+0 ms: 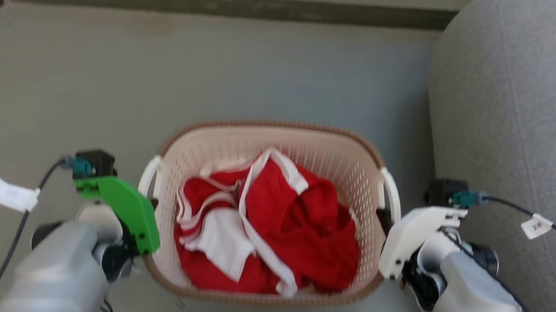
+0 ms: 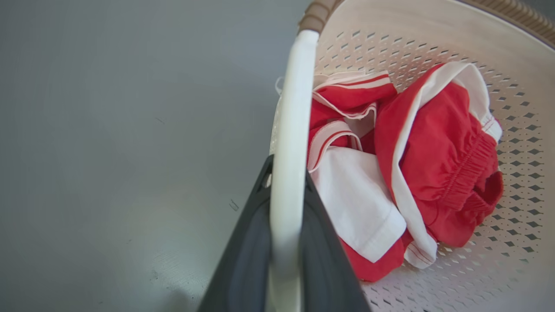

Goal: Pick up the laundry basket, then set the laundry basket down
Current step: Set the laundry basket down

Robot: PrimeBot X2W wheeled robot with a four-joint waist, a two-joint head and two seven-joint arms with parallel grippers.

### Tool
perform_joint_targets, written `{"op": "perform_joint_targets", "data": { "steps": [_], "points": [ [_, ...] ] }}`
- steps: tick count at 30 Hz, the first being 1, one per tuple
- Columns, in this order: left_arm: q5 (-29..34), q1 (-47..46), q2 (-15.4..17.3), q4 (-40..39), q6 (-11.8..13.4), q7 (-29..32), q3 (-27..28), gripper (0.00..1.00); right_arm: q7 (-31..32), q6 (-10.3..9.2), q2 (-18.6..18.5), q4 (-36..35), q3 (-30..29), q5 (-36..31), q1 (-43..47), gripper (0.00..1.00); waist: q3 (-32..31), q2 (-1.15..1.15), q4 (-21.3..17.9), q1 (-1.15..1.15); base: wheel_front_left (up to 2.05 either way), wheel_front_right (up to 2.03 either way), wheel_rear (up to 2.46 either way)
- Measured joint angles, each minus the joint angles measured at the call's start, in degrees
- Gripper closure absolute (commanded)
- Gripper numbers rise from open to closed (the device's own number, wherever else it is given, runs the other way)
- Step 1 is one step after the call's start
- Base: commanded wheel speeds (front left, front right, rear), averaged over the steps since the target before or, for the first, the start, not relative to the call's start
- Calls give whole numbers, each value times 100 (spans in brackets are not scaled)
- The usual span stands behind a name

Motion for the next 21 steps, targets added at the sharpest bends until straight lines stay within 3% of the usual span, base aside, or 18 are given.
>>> {"op": "perform_joint_targets", "data": {
  "steps": [21],
  "points": [
    [303, -1315, 119, -355, 193, -683, -51, 100, -680, -110, -200, -256, 10, -163, -1310, 100, 1709, 0, 6, 1, 0, 0, 0]
  ]
}}
